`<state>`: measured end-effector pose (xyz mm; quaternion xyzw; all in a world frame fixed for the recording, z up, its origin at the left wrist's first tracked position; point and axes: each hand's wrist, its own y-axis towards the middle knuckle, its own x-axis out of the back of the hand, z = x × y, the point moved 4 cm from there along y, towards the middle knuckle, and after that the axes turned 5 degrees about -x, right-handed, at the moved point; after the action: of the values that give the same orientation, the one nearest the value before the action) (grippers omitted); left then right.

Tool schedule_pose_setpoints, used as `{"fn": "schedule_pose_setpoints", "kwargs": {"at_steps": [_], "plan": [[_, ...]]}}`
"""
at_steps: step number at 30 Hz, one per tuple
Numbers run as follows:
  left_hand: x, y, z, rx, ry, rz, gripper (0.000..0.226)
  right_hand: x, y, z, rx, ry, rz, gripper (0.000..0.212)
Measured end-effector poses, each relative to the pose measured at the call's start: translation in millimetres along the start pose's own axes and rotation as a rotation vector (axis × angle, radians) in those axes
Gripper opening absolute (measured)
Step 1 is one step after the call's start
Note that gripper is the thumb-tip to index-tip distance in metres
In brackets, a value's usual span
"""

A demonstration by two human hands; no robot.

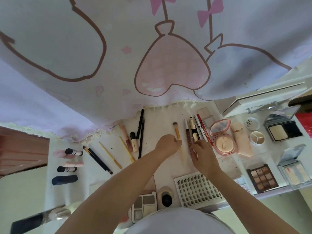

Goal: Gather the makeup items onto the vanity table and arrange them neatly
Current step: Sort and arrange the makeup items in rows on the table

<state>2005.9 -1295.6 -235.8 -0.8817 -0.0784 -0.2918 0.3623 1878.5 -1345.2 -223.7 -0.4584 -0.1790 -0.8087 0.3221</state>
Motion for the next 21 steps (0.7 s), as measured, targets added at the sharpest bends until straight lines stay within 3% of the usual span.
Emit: {"fn": "schedule_pose_setpoints", "kwargs": {"at_steps": [2,9,18,21], "plan": [[-2,-2,-4,-0.028,0.030,0.025,0.031,1,0,-1,0.005,-0.003,-0.013,0.021],[45,-18,60,0.185,0.423,-0.278,0.028,1,-2,5,0.067,-0.028,-0.043,0.025],[45,-19,79,0.245,0.515,-0.230,0.028,3,3,4,0.139,-0.008,-0.055,0.026],[46,-18,69,0.162,0.470,-0.234,0.026,7,5,6,0.114,0.027,-0.050,0.024]]}}
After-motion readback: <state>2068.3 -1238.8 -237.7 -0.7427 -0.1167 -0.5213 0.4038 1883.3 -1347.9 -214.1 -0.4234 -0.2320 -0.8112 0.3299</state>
